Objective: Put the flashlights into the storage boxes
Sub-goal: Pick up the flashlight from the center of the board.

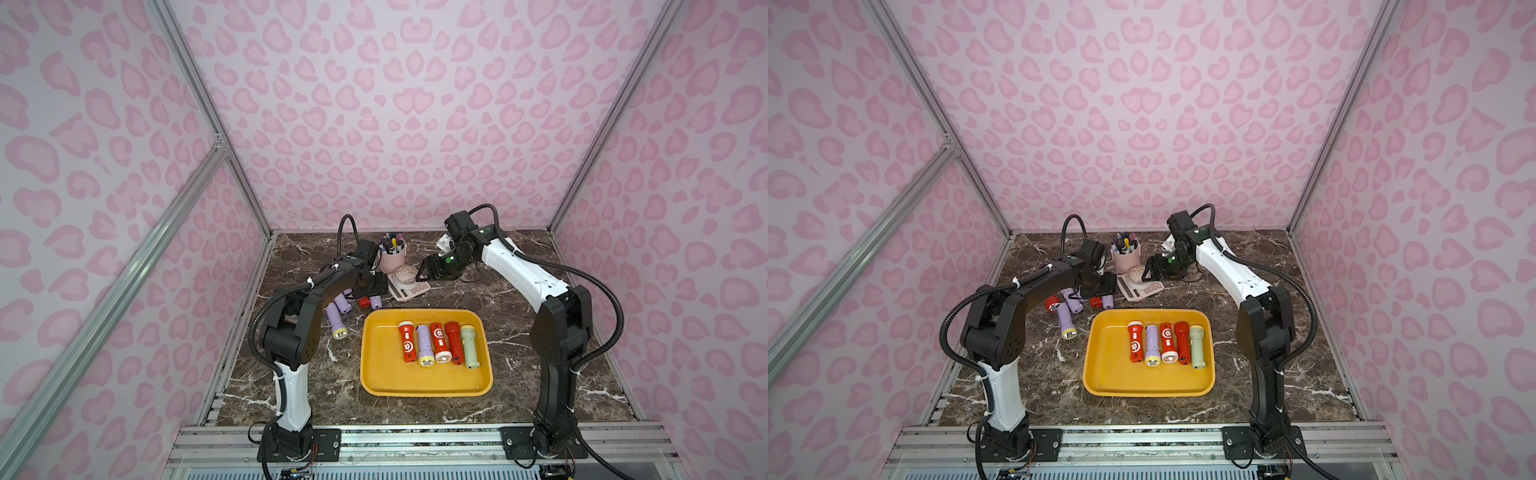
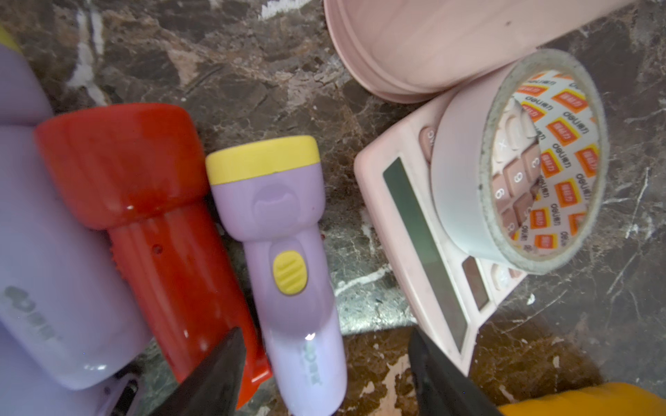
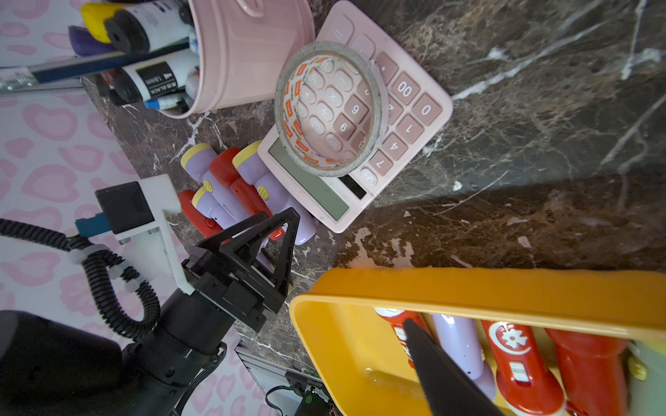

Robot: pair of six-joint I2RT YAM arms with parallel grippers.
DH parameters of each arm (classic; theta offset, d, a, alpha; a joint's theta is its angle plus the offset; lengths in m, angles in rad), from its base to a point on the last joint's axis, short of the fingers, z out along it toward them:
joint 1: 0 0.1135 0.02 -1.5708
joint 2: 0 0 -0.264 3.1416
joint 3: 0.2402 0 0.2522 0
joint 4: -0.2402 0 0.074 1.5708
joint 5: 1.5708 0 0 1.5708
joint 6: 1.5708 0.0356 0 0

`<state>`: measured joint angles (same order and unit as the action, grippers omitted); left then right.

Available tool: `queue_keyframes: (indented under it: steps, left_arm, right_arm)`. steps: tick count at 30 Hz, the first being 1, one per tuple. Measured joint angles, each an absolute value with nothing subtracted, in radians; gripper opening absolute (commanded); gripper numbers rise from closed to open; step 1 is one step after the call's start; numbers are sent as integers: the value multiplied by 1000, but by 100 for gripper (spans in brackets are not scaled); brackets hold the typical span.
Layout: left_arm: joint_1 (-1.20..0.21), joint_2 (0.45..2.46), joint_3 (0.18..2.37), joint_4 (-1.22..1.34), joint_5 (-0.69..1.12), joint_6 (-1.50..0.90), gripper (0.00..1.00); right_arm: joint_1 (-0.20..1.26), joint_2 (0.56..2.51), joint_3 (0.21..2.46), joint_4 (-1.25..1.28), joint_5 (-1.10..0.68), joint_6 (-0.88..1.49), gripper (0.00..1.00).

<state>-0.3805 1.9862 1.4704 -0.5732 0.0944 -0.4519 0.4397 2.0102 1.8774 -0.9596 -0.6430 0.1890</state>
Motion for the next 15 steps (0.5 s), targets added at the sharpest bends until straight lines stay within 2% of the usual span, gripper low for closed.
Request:
queue_keyframes:
  steps: [15]
  left_arm:
    - [-363,2008,1470,-572,94,-451,63]
  right_arm:
    - [440,2010,1877,-963,-621,192,63]
